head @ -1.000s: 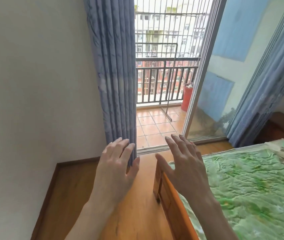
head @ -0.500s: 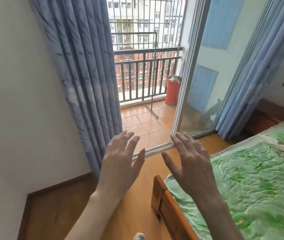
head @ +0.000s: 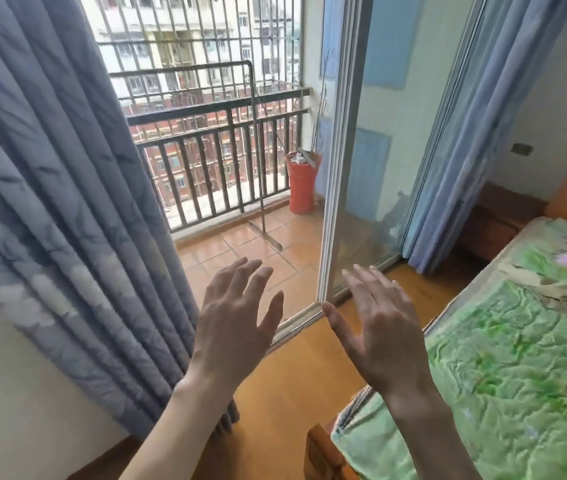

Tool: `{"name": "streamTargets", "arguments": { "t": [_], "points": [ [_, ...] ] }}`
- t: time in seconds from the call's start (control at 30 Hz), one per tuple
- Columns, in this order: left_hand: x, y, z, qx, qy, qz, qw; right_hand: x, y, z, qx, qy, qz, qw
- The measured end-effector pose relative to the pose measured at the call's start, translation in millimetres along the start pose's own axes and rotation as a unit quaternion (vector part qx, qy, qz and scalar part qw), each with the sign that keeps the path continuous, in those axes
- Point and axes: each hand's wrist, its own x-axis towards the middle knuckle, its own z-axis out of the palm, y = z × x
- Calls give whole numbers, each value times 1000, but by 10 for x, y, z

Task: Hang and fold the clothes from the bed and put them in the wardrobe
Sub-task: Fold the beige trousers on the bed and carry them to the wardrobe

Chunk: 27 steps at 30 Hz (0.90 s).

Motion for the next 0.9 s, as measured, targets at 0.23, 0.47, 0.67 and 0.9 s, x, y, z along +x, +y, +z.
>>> {"name": "streamTargets", "arguments": {
  "t": [0.23,0.47,0.67,0.9],
  "points": [
    [997,-375,782,-32,-9,62,997,858,288,456,-28,20,65,997],
    [2178,-686,1615,-76,-41,140,986,1917,521,998,-66,30,148,986],
    [3135,-782,2354,-141,-35,208,967,2648,691,1172,-105,46,233,966],
    [3827,-426,2974,-205,-84,280,934,2887,1188,1140,-138,77,319,934]
  ]
}}
